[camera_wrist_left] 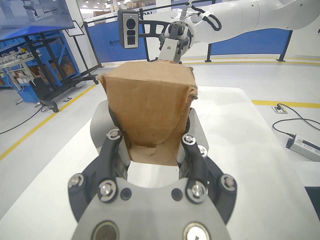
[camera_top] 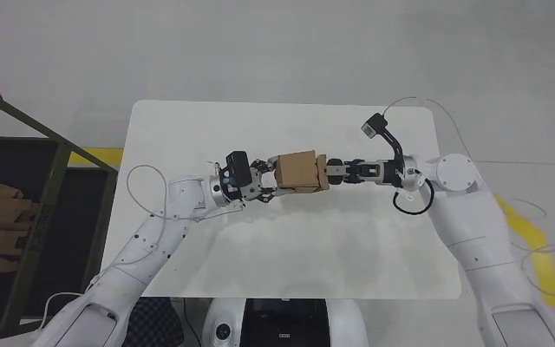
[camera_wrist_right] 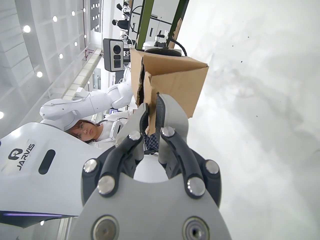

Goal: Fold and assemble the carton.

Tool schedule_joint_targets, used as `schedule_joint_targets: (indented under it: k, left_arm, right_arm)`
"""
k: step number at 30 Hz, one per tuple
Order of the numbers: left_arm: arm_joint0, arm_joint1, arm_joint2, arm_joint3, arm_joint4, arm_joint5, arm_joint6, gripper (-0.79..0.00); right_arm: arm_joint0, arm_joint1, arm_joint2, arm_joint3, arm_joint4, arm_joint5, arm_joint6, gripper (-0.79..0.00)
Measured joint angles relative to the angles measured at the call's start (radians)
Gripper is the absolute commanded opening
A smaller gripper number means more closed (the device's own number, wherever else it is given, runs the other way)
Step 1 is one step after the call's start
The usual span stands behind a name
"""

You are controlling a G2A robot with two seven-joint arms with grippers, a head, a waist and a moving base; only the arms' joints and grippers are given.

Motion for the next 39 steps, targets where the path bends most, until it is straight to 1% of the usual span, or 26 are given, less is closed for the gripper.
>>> schedule_joint_targets:
  k: [15, 25, 29, 33, 35, 37, 39]
  left_arm:
    - [0.007, 0.004, 0.006, -0.011, 0.023, 0.006, 0.012, -0.372]
    - [0.009, 0.006, 0.012, -0.016, 0.031, 0.01, 0.016, -0.369]
    - [0.008, 0.006, 0.011, -0.013, 0.025, 0.013, 0.017, -0.366]
    - [0.005, 0.005, 0.007, -0.004, 0.007, 0.015, 0.013, -0.376]
    - [0.004, 0.005, 0.006, -0.003, 0.0, 0.015, 0.012, -0.376]
    - [0.003, 0.005, 0.006, -0.002, -0.005, 0.016, 0.009, -0.369]
    - [0.002, 0.004, 0.006, -0.001, -0.011, 0.018, 0.006, -0.369]
  right_arm:
    - [0.012, -0.001, -0.023, -0.009, -0.002, 0.003, -0.017, -0.785]
    - [0.027, -0.006, -0.049, -0.018, -0.003, 0.005, -0.03, -0.785]
    - [0.031, -0.007, -0.057, -0.019, -0.004, 0.006, -0.034, -0.763]
    - [0.028, -0.007, -0.061, -0.022, -0.002, 0.008, -0.033, -0.76]
    - [0.026, -0.006, -0.064, -0.027, 0.0, 0.009, -0.031, -0.745]
    - [0.023, -0.007, -0.069, -0.033, 0.003, 0.011, -0.026, -0.705]
    - [0.022, -0.007, -0.071, -0.035, 0.009, 0.01, -0.023, -0.699]
